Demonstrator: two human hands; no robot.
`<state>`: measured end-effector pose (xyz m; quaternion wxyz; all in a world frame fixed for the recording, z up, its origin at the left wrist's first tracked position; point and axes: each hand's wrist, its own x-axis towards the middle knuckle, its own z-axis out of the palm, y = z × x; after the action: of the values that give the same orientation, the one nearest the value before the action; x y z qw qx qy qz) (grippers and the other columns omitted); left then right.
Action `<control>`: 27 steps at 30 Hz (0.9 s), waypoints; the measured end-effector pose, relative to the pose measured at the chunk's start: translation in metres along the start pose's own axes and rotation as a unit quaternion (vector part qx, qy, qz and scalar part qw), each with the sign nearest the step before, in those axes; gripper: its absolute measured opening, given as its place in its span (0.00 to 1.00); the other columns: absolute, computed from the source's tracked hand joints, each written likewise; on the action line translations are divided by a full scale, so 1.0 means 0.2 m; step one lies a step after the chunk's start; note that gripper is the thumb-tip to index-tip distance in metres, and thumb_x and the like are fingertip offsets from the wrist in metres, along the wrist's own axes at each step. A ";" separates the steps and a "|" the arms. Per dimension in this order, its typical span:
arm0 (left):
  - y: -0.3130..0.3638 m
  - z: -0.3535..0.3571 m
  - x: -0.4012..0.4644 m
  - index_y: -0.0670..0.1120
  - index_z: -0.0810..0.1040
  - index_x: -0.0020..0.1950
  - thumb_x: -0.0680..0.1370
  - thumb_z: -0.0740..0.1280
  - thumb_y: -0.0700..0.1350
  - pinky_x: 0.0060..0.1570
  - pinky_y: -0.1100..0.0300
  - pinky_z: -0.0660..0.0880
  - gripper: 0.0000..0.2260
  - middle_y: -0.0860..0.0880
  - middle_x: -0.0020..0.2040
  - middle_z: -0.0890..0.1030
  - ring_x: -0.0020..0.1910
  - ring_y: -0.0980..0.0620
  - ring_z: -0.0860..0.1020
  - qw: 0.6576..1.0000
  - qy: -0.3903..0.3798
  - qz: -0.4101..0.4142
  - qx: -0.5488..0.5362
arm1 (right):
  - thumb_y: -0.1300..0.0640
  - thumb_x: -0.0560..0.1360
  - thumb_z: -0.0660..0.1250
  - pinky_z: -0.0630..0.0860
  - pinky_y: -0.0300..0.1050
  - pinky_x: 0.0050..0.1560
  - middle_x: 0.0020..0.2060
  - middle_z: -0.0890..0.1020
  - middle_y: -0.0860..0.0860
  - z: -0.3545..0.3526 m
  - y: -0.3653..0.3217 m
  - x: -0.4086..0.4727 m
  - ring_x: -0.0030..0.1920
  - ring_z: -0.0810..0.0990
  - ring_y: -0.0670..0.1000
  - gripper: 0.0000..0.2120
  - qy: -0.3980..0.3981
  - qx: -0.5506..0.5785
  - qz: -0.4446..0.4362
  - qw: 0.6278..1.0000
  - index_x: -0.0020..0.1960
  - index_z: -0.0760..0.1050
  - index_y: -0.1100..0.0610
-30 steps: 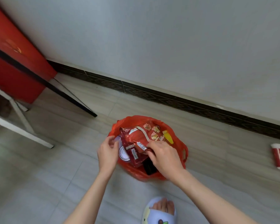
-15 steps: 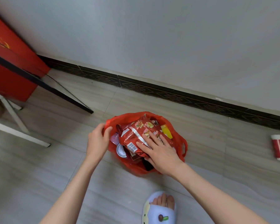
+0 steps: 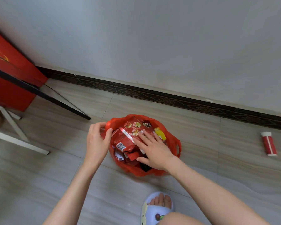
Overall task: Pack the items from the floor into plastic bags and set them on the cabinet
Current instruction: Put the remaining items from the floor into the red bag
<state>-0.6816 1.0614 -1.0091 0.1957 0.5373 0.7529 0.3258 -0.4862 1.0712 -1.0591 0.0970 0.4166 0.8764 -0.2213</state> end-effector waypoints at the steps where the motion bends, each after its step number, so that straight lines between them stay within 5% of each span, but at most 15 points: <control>1: 0.01 -0.01 -0.02 0.41 0.76 0.53 0.74 0.67 0.38 0.50 0.65 0.67 0.08 0.48 0.50 0.73 0.49 0.50 0.74 1.000 -0.005 0.016 0.011 | 0.40 0.77 0.54 0.39 0.55 0.74 0.76 0.45 0.52 -0.02 0.03 -0.04 0.75 0.40 0.53 0.33 0.006 0.002 0.010 1.000 0.75 0.43 0.48; 7: 0.21 0.07 -0.09 0.42 0.73 0.62 0.74 0.68 0.43 0.63 0.52 0.65 0.17 0.42 0.62 0.72 0.63 0.44 0.69 0.978 -0.065 0.159 0.119 | 0.43 0.77 0.56 0.46 0.55 0.73 0.76 0.50 0.53 -0.28 0.33 -0.31 0.75 0.48 0.55 0.32 0.044 -0.044 0.066 0.996 0.75 0.47 0.50; 15: 0.59 0.82 -0.28 0.43 0.69 0.67 0.72 0.63 0.47 0.64 0.41 0.65 0.24 0.38 0.68 0.69 0.68 0.37 0.67 0.869 -0.293 0.336 0.216 | 0.48 0.78 0.57 0.51 0.50 0.73 0.75 0.55 0.53 -0.15 0.92 -0.93 0.74 0.54 0.53 0.29 0.041 -0.019 0.229 0.972 0.75 0.50 0.52; 21: 0.60 1.42 -0.31 0.50 0.43 0.76 0.78 0.57 0.52 0.72 0.47 0.41 0.31 0.48 0.76 0.40 0.75 0.46 0.39 0.757 -0.448 0.340 0.332 | 0.48 0.79 0.54 0.58 0.49 0.69 0.72 0.62 0.51 0.20 1.42 -1.11 0.71 0.60 0.52 0.26 0.039 0.013 0.432 0.901 0.74 0.52 0.52; 27: 0.48 1.77 -0.24 0.53 0.33 0.73 0.74 0.62 0.61 0.71 0.43 0.39 0.43 0.52 0.71 0.28 0.73 0.47 0.33 0.733 -0.478 0.305 0.376 | 0.58 0.76 0.60 0.70 0.55 0.55 0.59 0.72 0.64 0.42 1.78 -1.10 0.57 0.72 0.66 0.26 0.173 0.138 0.518 0.826 0.71 0.58 0.62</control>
<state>-0.3714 1.1358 -1.1964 0.2023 0.8527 0.4168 -0.2412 -0.0719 1.0777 -1.1655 -0.0142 0.8502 0.4940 -0.1814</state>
